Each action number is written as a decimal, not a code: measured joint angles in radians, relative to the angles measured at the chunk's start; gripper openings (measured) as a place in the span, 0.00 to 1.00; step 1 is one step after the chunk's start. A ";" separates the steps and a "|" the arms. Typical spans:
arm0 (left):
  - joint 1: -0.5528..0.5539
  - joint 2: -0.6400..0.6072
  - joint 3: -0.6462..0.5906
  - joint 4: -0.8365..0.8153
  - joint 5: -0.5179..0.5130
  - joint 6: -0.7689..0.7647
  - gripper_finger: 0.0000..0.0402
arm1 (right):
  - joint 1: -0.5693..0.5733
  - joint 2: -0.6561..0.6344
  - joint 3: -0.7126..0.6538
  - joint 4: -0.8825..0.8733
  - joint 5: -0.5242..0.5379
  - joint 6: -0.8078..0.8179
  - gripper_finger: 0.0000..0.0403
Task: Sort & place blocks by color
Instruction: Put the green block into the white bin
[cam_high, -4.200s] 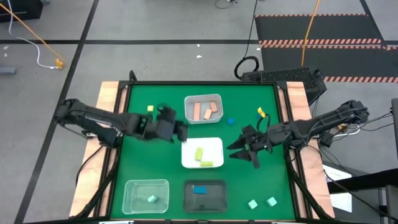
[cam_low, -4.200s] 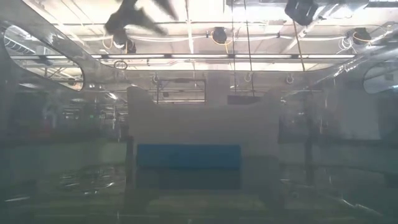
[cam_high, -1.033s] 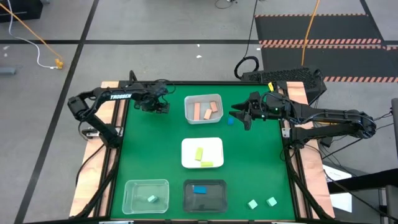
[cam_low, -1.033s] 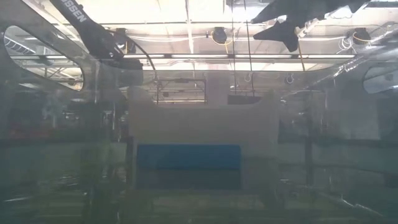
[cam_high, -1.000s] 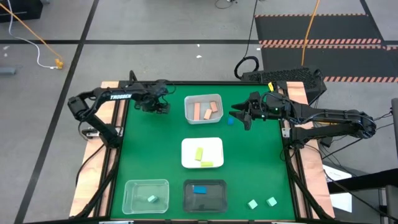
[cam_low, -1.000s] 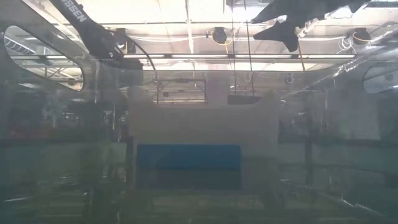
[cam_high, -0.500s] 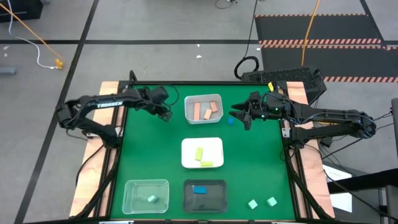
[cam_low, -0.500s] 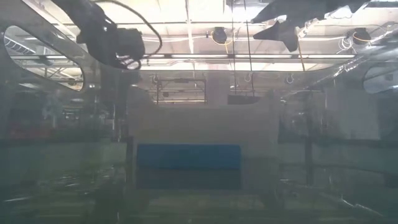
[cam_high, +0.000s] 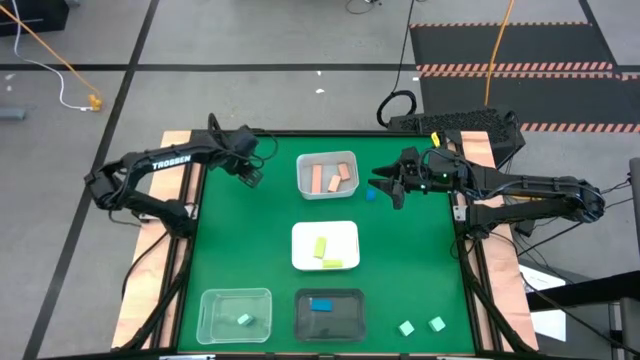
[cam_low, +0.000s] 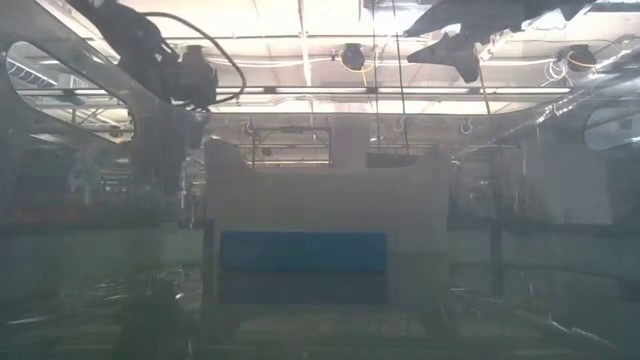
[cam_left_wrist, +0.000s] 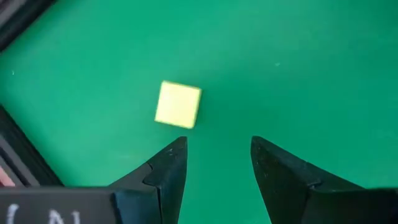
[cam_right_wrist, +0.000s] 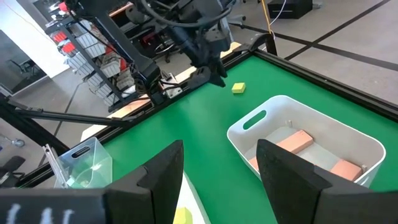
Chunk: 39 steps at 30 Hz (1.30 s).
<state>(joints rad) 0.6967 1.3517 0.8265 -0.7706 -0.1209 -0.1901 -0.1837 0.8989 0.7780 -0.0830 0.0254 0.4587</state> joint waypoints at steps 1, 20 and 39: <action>0.011 0.000 -0.004 0.001 0.022 0.005 0.45 | 0.000 0.000 0.000 0.000 0.000 0.000 0.48; 0.110 0.003 -0.007 0.109 0.029 0.055 0.77 | 0.000 0.000 0.000 0.000 0.000 0.000 0.48; 0.180 0.188 -0.007 0.156 0.082 0.112 0.57 | 0.000 0.000 0.000 0.000 0.000 0.000 0.48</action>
<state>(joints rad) 0.8768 1.5395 0.8196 -0.6145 -0.0386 -0.0786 -0.1837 0.8989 0.7780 -0.0832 0.0252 0.4591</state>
